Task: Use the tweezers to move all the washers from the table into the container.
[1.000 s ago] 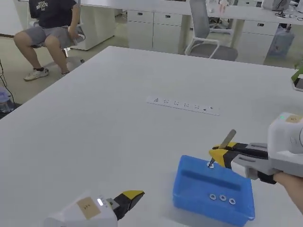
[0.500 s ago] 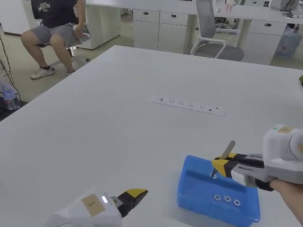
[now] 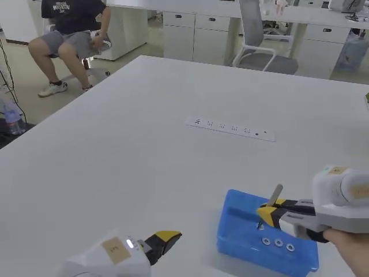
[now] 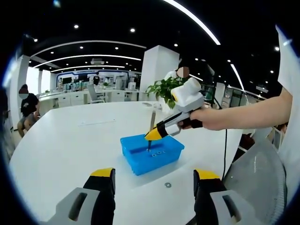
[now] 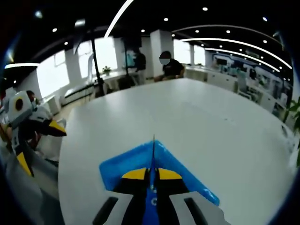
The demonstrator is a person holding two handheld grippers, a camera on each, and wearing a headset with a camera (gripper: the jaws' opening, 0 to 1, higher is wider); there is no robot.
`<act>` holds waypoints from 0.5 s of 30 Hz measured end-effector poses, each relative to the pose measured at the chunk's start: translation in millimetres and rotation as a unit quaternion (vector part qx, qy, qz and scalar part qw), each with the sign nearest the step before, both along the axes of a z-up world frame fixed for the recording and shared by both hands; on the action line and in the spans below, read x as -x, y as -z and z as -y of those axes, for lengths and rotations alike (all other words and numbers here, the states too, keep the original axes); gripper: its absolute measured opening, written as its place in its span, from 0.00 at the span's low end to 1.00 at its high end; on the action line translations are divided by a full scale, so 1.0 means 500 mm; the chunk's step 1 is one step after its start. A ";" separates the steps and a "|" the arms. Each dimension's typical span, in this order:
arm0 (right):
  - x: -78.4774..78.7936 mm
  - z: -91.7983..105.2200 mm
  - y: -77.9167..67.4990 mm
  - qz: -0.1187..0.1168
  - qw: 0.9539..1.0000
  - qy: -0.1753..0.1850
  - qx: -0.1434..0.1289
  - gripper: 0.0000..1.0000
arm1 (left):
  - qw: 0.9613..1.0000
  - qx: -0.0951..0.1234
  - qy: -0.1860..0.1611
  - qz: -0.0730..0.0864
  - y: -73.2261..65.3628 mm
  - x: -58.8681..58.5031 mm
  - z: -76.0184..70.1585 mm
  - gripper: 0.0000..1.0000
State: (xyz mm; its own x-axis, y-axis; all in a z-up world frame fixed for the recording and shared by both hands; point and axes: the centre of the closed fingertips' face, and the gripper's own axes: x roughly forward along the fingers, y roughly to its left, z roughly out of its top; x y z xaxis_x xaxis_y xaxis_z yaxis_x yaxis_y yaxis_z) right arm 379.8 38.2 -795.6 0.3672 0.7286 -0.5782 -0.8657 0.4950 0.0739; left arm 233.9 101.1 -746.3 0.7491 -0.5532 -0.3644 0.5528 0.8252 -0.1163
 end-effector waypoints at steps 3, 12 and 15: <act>0.005 0.000 0.005 -0.001 1.000 -0.004 0.005 0.03 | 1.000 -0.002 0.001 -0.001 -0.001 0.001 0.003 0.68; 0.013 0.002 0.022 -0.004 1.000 -0.006 0.014 0.03 | 1.000 -0.006 0.004 -0.003 0.000 0.003 0.006 0.67; 0.014 0.005 0.029 -0.006 1.000 -0.006 0.017 0.03 | 1.000 -0.005 0.004 -0.003 0.001 0.002 0.005 0.67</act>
State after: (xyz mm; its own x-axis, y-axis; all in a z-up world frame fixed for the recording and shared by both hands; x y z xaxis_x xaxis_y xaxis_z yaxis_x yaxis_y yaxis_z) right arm 372.6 35.6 -810.3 0.3513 0.7125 -0.6074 -0.8711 0.4865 0.0668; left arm 232.8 98.5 -746.6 0.7429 -0.5545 -0.3750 0.5580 0.8224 -0.1108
